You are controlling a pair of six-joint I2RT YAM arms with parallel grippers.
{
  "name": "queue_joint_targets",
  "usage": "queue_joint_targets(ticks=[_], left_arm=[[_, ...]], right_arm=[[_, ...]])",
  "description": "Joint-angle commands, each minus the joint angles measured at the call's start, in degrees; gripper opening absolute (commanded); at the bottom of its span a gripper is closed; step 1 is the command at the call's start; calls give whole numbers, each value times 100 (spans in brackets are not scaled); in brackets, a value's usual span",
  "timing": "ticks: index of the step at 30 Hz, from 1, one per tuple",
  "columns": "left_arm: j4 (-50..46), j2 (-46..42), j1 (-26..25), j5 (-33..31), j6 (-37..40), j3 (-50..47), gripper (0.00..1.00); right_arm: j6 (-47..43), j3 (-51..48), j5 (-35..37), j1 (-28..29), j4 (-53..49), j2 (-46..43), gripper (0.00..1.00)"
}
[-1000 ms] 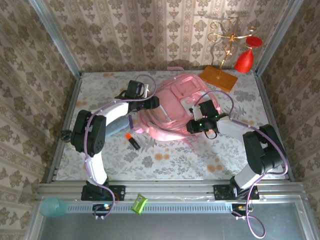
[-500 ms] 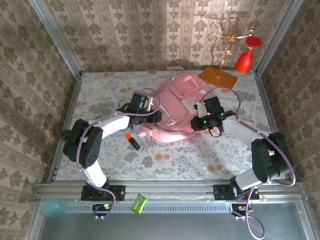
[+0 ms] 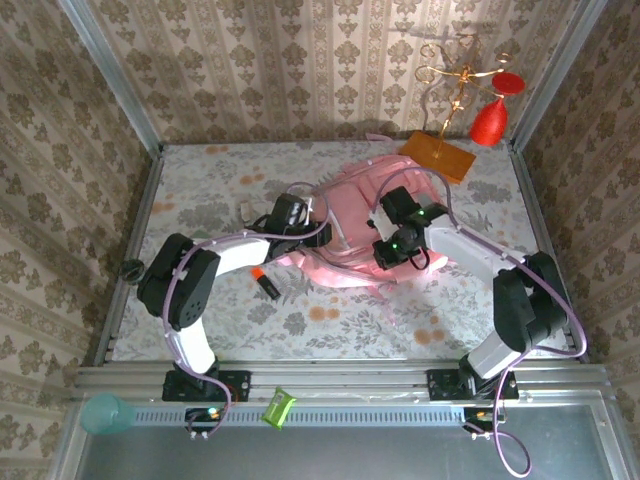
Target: Pack books, pencil case, and school supplies into a backpack
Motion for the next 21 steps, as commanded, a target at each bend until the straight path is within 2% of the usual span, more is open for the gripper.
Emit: queue_joint_targets(ticks=[1,5,10,18,21], left_arm=[[-409,293,-112,42,-232,-247,54],[-330,299,-200,-11,-277,-272,53],[124,435,-386,-45,-674,-495,49],[570,429,-687,-296,-1084,-732,47],[773,342,-694,-354,-1220,-865,47]], right_arm=[[-237,240,275,-32,-277,237,8],[130,126,-517,39,123,153,5],[1040,-314,-1512,236,1116,-123,3],[1927,-28,-1847,832,2374,628,4],[2438,-169,-1957,812,3182,654,3]])
